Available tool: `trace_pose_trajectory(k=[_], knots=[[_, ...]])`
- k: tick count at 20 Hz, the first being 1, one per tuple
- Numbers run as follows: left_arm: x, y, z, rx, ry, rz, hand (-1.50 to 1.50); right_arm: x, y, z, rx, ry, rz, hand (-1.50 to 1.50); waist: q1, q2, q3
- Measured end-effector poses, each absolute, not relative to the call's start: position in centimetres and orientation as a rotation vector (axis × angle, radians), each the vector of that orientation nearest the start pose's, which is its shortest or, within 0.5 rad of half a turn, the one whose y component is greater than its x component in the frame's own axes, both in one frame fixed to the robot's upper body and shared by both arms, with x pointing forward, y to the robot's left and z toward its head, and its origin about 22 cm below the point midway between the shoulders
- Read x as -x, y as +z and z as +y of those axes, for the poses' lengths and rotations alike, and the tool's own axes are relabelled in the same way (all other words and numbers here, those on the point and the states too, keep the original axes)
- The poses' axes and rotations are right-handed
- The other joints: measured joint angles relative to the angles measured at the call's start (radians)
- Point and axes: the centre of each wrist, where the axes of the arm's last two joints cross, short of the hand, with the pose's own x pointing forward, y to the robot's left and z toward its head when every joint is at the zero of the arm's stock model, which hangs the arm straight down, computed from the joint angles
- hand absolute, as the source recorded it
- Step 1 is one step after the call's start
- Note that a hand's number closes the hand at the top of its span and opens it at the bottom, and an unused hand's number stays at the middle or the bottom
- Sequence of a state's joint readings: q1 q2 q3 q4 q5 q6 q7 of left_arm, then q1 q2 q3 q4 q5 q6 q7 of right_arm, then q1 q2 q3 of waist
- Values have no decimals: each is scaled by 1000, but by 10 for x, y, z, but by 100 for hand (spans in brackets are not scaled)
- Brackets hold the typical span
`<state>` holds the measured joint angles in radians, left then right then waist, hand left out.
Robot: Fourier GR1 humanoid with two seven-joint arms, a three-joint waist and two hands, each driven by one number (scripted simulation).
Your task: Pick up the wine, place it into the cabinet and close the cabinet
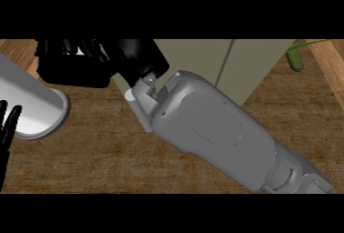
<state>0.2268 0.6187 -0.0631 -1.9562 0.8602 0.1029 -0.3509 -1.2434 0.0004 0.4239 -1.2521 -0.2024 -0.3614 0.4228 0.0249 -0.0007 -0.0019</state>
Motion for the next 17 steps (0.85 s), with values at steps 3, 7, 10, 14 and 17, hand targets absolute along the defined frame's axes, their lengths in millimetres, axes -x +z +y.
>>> trace_pose_trajectory(k=[3, 7, 10, 14, 17], knots=[[-188, 92, 319, 258, 202, -1948, -150, -334, 264, 24, -310, 594, -1868, 150, 0, -10, -3], [-191, 97, 319, 255, 189, -1949, -150, -347, 257, 19, -330, 615, -1897, 150, 3, -22, -5], [-193, 98, 320, 259, 190, -1948, -150, -354, 253, 14, -333, 639, -1911, 150, 7, -28, -8], [-196, 98, 318, 263, 189, -1945, -150, -361, 248, 7, -305, 693, -1947, 150, 10, -36, -10], [-195, 99, 315, 270, 188, -1946, -150, -365, 245, 1, -283, 714, -1971, 150, 13, -41, -8]])
